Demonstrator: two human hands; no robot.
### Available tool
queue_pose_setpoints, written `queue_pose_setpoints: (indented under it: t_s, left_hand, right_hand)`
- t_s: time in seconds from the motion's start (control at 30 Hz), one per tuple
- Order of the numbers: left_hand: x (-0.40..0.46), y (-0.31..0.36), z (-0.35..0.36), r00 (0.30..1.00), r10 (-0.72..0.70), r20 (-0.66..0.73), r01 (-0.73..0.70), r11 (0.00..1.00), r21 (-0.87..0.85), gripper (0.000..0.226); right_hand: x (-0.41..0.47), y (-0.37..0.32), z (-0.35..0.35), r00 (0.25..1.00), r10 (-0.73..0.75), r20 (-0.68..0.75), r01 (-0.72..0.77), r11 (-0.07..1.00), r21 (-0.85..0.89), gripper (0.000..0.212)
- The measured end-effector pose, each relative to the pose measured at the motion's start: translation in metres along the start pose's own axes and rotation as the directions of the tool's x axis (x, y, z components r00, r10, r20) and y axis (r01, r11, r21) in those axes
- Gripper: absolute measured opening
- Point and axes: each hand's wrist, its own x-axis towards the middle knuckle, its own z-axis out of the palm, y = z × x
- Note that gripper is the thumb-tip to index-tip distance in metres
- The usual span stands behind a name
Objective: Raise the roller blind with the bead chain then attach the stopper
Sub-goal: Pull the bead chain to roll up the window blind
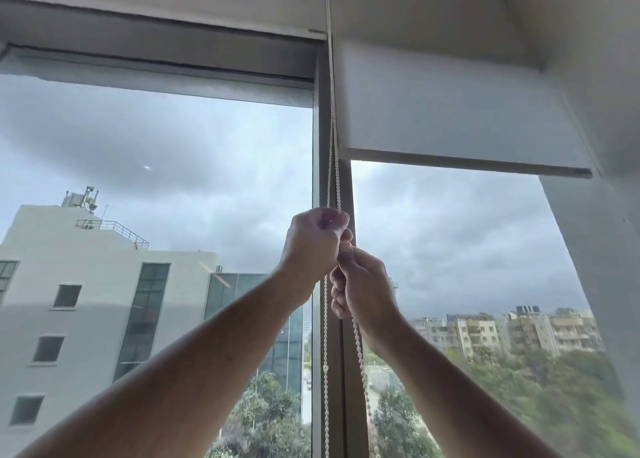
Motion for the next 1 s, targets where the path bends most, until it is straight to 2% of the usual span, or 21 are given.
queue_pose_setpoints:
  t_s: [0.13, 0.23, 0.43, 0.63, 0.83, 1.0]
  left_hand:
    - [-0.022, -0.031, 0.004, 0.998, -0.051, 0.046, 0.052, 0.998, -0.022, 0.005]
    - [-0.039, -0.057, 0.005, 0.996, -0.079, 0.050, 0.079, 0.997, -0.004, 0.006]
    - [-0.081, -0.107, 0.002, 0.981, -0.152, 0.123, 0.150, 0.988, 0.030, 0.005]
    - [-0.128, -0.153, 0.005, 0.963, -0.238, 0.126, 0.237, 0.971, 0.023, 0.006]
    - [-0.166, -0.193, 0.012, 0.936, -0.336, 0.101, 0.338, 0.941, 0.001, 0.003]
    - [-0.190, -0.224, 0.014, 0.921, -0.382, 0.079, 0.386, 0.922, -0.031, 0.007]
  right_hand:
    - [-0.019, 0.032, -0.009, 0.999, -0.026, -0.035, 0.023, 0.996, -0.089, 0.054]
    - [-0.035, 0.057, -0.018, 0.994, -0.006, -0.108, -0.012, 0.986, -0.165, 0.050]
    - [-0.071, 0.109, -0.040, 0.983, 0.079, -0.166, -0.123, 0.953, -0.275, 0.036]
    - [-0.107, 0.158, -0.054, 0.951, 0.195, -0.242, -0.266, 0.912, -0.313, 0.040]
    - [-0.134, 0.186, -0.050, 0.943, 0.255, -0.215, -0.316, 0.889, -0.331, 0.033]
    - [-0.155, 0.202, -0.044, 0.931, 0.335, -0.145, -0.359, 0.910, -0.205, 0.025]
